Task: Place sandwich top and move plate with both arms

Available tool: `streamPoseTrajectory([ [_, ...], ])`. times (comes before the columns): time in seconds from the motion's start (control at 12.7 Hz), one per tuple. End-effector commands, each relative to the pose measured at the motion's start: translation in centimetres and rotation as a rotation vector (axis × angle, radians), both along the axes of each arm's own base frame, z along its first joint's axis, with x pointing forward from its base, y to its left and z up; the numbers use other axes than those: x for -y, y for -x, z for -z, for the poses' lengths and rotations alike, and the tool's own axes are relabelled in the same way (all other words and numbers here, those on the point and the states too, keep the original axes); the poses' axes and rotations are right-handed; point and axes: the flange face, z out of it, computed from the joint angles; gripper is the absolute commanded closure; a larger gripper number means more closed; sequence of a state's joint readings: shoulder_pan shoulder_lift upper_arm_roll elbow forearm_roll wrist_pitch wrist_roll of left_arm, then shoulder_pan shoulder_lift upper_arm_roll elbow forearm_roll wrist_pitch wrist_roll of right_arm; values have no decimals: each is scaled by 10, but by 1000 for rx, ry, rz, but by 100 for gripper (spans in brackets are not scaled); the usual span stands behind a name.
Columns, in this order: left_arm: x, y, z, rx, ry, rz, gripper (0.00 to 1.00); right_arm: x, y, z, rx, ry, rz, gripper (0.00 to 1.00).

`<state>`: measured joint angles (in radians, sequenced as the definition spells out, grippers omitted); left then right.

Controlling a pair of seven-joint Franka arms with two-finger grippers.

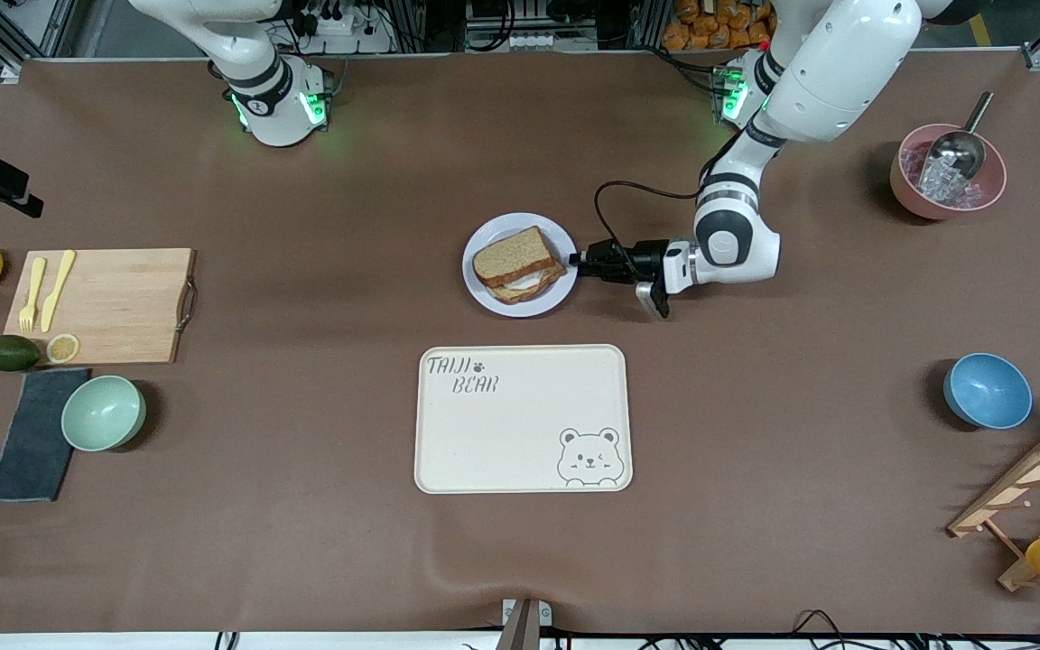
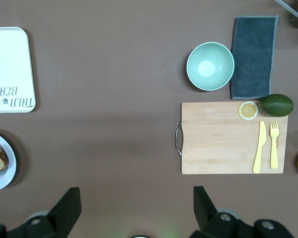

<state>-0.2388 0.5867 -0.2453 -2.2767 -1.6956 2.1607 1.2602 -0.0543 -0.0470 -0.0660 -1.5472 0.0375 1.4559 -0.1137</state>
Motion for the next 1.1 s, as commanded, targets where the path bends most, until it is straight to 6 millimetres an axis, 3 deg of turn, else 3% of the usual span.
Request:
streamPoseTrajectory([
  [0.0, 5, 0, 4, 18, 5, -14, 70, 3, 1, -4, 4, -7, -4, 0],
  [0.47, 8, -2, 7, 30, 13, -22, 100, 2, 1, -4, 4, -7, -6, 0],
  [1.02, 19, -6, 12, 122, 67, -26, 100, 0, 0, -2, 3, -7, -10, 0],
])
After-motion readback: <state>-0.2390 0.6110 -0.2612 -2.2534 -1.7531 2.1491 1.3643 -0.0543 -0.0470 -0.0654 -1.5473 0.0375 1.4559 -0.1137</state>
